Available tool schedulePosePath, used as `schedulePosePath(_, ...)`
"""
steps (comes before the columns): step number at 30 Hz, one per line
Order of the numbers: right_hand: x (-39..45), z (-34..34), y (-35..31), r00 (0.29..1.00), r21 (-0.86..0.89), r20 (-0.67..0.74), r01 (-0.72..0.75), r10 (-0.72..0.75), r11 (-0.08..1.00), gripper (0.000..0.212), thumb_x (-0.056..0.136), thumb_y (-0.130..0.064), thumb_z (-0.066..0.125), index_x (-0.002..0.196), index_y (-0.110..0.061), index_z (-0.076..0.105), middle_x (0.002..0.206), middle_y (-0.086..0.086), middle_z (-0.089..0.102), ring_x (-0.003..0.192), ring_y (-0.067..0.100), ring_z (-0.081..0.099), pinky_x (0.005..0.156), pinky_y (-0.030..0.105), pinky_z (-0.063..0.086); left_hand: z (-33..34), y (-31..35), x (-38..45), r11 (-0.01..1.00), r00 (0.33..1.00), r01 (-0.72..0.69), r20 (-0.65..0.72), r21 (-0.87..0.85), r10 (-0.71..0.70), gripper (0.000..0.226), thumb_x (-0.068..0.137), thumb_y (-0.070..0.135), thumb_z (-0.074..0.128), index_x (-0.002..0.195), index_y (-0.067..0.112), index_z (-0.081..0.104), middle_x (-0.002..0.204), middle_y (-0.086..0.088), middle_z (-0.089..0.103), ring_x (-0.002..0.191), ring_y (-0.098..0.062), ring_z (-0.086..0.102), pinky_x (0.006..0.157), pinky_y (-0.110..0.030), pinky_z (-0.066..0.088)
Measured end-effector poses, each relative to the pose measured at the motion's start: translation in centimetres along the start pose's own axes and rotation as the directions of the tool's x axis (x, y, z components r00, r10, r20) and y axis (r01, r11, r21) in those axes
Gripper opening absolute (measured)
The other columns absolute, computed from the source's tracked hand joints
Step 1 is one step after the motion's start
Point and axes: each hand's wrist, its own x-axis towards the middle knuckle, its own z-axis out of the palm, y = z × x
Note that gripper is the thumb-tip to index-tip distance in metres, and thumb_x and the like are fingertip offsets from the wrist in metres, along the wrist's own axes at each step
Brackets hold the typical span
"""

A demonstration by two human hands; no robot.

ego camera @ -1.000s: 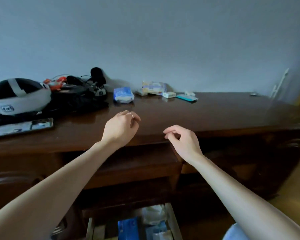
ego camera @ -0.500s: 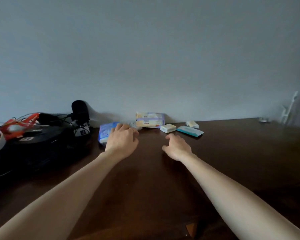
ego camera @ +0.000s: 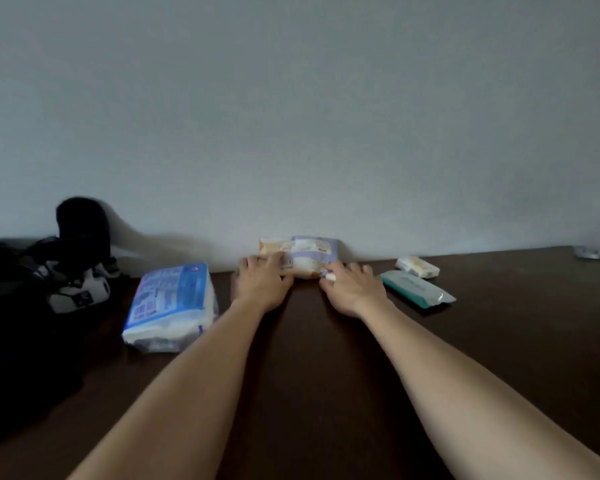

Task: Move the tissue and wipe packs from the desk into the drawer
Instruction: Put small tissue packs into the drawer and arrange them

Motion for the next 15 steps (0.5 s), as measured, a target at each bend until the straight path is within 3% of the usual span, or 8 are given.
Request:
schedulePosePath(4,0.3,-0.3,-0.1,1.0,0.004,0.001,0.025,-0.025,1.0,0.05,0.105,-0.049,0.029,0.148,-0.027,0.043,0.15,0.013,0.045,0.135,0.038,0.038,0.107,0.05,0.036,-1.1,0.2,0.0,0.996,0.997,-0.027,-0.068,0.085,0.033,0.043,0.101,0.043,0.049,0.135,0.02,0.06,0.132,-0.012,0.059,0.124,-0.032,0.051,0.095,-0.043,0.047)
schedulePosePath(8,-2.1,-1.0,-0.2,0.997,0.008,0.026,0.068,-0.068,0.998,0.049,0.105,-0.048,0.034,0.145,-0.023,0.048,0.15,0.012,0.045,0.135,0.037,0.039,0.106,0.049,0.038,-2.3,0.9,-2.5,0.982,0.994,-0.059,-0.081,0.177,0.075,0.034,0.105,0.023,0.043,0.126,0.01,0.065,0.123,-0.013,0.068,0.113,-0.032,0.064,0.091,-0.041,0.052)
schedulePosePath(15,-11.0,-2.4,-0.8,0.989,0.056,0.05,0.137,-0.14,0.989,0.046,0.105,-0.049,0.036,0.141,-0.023,0.049,0.151,0.01,0.044,0.137,0.035,0.038,0.104,0.048,0.04,-5.0,1.2,-12.5,0.934,0.976,-0.152,-0.099,0.323,0.193,0.033,0.102,0.037,0.045,0.117,0.02,0.07,0.11,-0.009,0.073,0.101,-0.029,0.068,0.081,-0.036,0.05)
